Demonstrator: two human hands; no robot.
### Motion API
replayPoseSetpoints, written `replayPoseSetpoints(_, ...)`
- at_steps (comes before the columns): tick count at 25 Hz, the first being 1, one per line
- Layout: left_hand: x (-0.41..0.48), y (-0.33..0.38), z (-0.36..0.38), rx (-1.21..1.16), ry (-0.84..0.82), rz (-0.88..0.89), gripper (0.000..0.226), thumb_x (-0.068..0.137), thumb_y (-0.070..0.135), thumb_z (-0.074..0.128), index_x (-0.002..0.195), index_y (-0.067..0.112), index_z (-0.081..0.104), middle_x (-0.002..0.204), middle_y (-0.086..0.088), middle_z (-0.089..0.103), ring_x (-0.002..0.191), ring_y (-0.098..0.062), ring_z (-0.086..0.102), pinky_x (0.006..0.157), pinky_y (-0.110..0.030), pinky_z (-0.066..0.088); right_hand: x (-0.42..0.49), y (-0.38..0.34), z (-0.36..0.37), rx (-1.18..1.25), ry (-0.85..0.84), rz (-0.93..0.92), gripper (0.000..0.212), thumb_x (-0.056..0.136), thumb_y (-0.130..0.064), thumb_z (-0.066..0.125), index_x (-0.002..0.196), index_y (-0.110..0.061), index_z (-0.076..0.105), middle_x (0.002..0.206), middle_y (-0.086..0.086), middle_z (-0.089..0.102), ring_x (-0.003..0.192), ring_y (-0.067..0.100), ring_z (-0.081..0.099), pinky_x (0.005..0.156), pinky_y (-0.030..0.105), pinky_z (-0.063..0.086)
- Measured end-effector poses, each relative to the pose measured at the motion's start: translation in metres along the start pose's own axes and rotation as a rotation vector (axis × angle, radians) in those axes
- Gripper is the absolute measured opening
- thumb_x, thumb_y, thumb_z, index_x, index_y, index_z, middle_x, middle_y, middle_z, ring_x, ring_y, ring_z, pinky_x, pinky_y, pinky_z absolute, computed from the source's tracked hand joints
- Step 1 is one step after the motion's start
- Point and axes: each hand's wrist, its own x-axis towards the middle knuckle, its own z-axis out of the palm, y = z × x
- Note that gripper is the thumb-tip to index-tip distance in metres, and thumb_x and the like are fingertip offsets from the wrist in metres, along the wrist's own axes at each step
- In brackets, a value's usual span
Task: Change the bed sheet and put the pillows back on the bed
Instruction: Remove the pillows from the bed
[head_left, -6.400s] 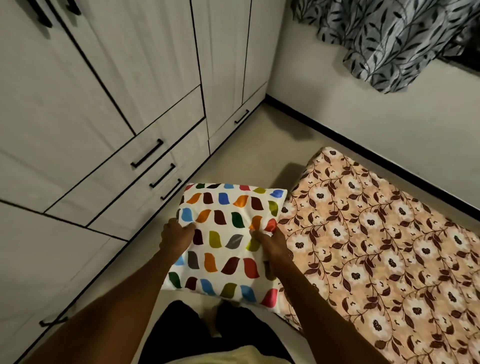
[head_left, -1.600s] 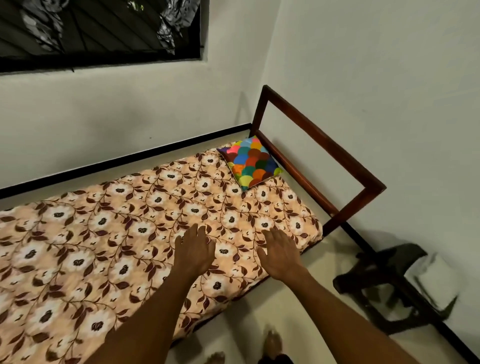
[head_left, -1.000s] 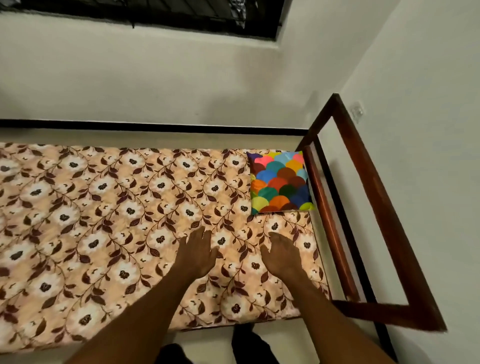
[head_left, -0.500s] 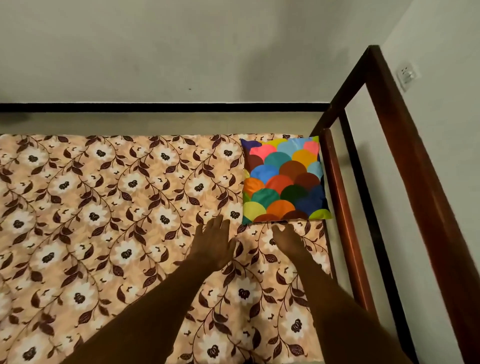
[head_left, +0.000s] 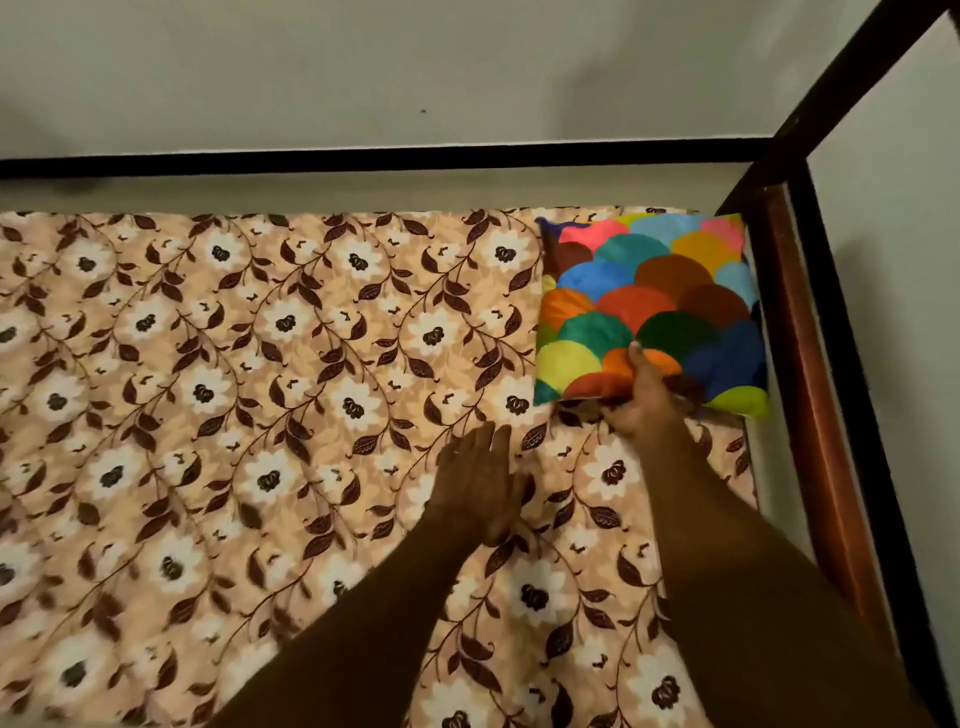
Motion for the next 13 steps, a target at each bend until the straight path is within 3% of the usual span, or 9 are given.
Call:
replayPoseSetpoints(3, -0.025, -0.008, -0.028, -0.080, 0.074, -0.035, 0.070, 0.107, 0.052, 0.034, 0.164, 0.018, 0.012, 0.171, -0.009, 0.016, 0.157, -0.027, 0.020, 0.126, -0.055, 0.022, -0.076, -0.017, 0.034, -0.062, 0.005, -0.063, 0.041, 0.092, -0.043, 0.076, 0.111, -0.018, 0.051, 0.103, 0.009, 0.060, 0.089, 0.033, 0.063, 0.092, 0.063, 0.056)
replayPoseSetpoints(6, -0.056, -0.016, -0.074, -0.125, 0.158, -0.101, 0.069, 0.107, 0.052, 0.032, 0.164, 0.017, 0.013, 0.172, -0.010, 0.014, 0.157, -0.028, 0.019, 0.125, -0.056, 0.025, -0.140, -0.005, 0.040, -0.130, -0.027, -0.120, 0.021, 0.096, -0.040, 0.072, 0.101, -0.022, 0.061, 0.108, 0.008, 0.070, 0.095, 0.030, 0.069, 0.096, 0.055, 0.057)
replayPoseSetpoints(9, -0.108, -0.025, -0.139, -0.178, 0.272, -0.127, 0.067, 0.108, 0.053, 0.030, 0.164, 0.018, 0.017, 0.172, -0.009, 0.014, 0.157, -0.028, 0.021, 0.123, -0.055, 0.029, -0.223, 0.016, 0.037, -0.214, -0.119, -0.101, 0.037, 0.092, -0.036, 0.077, 0.121, -0.016, 0.067, 0.108, 0.010, 0.075, 0.099, 0.033, 0.073, 0.091, 0.056, 0.060)
replayPoseSetpoints(13, -0.180, -0.044, -0.200, -0.287, 0.365, -0.119, 0.065, 0.107, 0.054, 0.031, 0.163, 0.022, 0.021, 0.171, -0.007, 0.019, 0.155, -0.028, 0.025, 0.121, -0.059, 0.029, -0.326, 0.051, 0.038, -0.354, -0.242, -0.087, 0.027, 0.087, -0.026, 0.083, 0.109, -0.013, 0.072, 0.104, 0.012, 0.078, 0.094, 0.031, 0.074, 0.080, 0.044, 0.061)
